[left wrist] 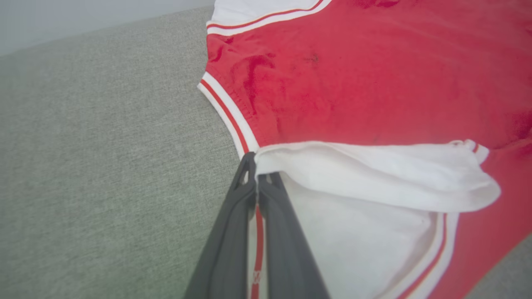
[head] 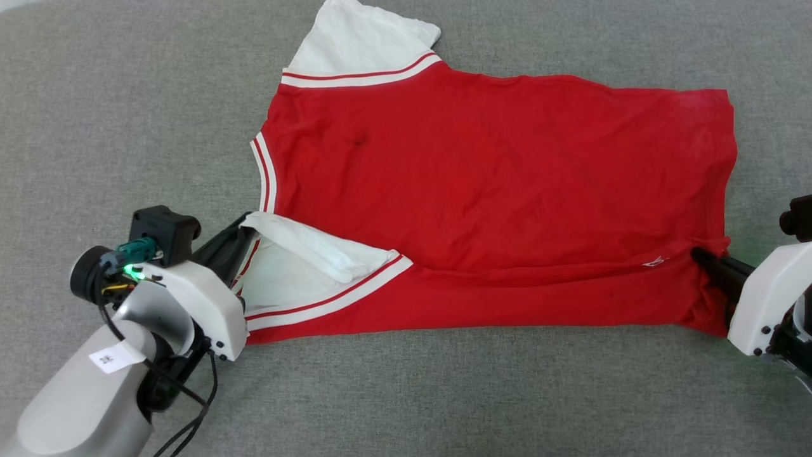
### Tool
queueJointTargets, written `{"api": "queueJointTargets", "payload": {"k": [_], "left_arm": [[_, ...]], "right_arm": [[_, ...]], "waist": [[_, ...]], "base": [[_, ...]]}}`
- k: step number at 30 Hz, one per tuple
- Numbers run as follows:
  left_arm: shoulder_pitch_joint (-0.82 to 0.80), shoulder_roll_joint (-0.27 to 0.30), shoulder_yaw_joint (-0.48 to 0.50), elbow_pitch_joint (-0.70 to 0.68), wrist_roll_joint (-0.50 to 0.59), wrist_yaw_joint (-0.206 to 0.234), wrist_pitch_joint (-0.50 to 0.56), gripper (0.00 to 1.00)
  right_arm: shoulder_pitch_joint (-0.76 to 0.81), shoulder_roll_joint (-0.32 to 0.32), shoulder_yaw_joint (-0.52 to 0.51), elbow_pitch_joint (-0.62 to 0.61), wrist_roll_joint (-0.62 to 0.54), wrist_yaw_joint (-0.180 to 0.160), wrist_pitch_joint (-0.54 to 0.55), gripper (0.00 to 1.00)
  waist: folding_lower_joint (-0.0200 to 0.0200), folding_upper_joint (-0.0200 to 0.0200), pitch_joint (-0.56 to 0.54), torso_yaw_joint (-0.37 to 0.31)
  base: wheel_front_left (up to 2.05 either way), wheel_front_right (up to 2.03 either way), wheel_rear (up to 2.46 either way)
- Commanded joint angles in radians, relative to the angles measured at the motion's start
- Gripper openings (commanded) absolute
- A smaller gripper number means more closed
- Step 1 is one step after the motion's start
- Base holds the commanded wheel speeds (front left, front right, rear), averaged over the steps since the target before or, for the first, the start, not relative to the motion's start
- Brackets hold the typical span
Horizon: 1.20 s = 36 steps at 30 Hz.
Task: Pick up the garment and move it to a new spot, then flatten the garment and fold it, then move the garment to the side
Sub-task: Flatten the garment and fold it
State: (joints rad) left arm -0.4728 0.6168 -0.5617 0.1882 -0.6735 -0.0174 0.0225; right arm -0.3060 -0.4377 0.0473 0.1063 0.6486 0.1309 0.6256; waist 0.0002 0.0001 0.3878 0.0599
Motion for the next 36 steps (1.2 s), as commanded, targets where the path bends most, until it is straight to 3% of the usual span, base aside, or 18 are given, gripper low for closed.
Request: {"api": "queueJointTargets", "payload": {"k": [1, 3, 4, 5, 6, 7, 11, 15, 21, 25, 30, 36], "left_arm": [[-0.018, -0.012, -0.004, 0.023, 0.001, -0.007, -0.010, 0.00], [-0.024, -0.022, -0.009, 0.042, 0.000, -0.010, -0.011, 0.00], [-0.030, -0.031, -0.014, 0.060, 0.001, -0.016, -0.015, 0.16], [-0.037, -0.041, -0.016, 0.075, 0.004, -0.016, -0.025, 0.75], [-0.042, -0.049, -0.020, 0.091, 0.007, -0.017, -0.034, 1.00], [-0.045, -0.054, -0.022, 0.105, 0.010, -0.016, -0.044, 1.00], [-0.029, -0.078, -0.005, 0.152, 0.000, 0.014, -0.080, 1.00], [0.007, -0.061, 0.010, 0.167, 0.003, 0.066, -0.073, 1.00], [0.112, -0.040, 0.038, 0.077, -0.046, 0.147, -0.026, 1.00], [0.212, -0.014, 0.041, -0.041, -0.085, 0.225, 0.067, 1.00], [0.314, 0.047, 0.039, -0.214, -0.099, 0.313, 0.171, 1.00], [0.347, 0.072, 0.031, -0.300, -0.112, 0.363, 0.247, 1.00]], "right_arm": [[-0.014, 0.003, 0.009, 0.017, -0.009, 0.000, -0.008, 0.00], [-0.019, 0.002, 0.015, 0.027, -0.013, 0.000, -0.014, 0.00], [-0.022, 0.003, 0.022, 0.037, -0.017, 0.000, -0.019, 0.00], [-0.027, 0.002, 0.023, 0.046, -0.025, 0.000, -0.033, 0.00], [-0.031, 0.003, 0.025, 0.054, -0.032, 0.000, -0.048, 0.54], [-0.032, 0.006, 0.030, 0.062, -0.035, 0.000, -0.056, 1.00], [-0.033, 0.005, 0.049, 0.077, -0.046, 0.000, -0.094, 1.00], [-0.005, -0.017, 0.069, 0.061, -0.084, 0.000, -0.122, 1.00], [0.065, -0.008, 0.055, -0.010, -0.168, 0.000, -0.092, 1.00], [0.126, 0.043, -0.005, -0.079, -0.217, 0.000, -0.010, 1.00], [0.185, 0.153, -0.121, -0.185, -0.305, 0.000, 0.110, 1.00], [0.226, 0.246, -0.175, -0.309, -0.344, 0.000, 0.187, 1.00]], "waist": [[-0.0002, -0.0001, -0.003, 0.001], [-0.0002, -0.0001, -0.007, 0.001], [-0.0002, -0.0001, -0.013, 0.001], [-0.0002, -0.0001, -0.020, 0.000], [-0.0002, -0.0001, -0.029, -0.001], [-0.0002, -0.0001, -0.039, -0.002], [-0.0002, -0.0001, -0.090, -0.008], [-0.0002, -0.0001, -0.141, -0.011], [-0.0002, -0.0001, -0.196, -0.018], [-0.0002, -0.0001, -0.205, -0.025], [-0.0002, -0.0001, -0.183, -0.033], [-0.0002, -0.0001, -0.134, -0.045]], "base": [[0.00, 0.00, 0.00], [0.00, 0.00, 0.00], [0.00, 0.00, 0.00], [0.00, 0.00, 0.00], [0.00, 0.00, 0.00], [0.00, 0.00, 0.00], [0.00, 0.00, 0.00], [0.00, 0.00, 0.00], [0.00, 0.00, 0.00], [0.00, 0.00, 0.00], [0.00, 0.00, 0.00], [0.00, 0.00, 0.00]]}}
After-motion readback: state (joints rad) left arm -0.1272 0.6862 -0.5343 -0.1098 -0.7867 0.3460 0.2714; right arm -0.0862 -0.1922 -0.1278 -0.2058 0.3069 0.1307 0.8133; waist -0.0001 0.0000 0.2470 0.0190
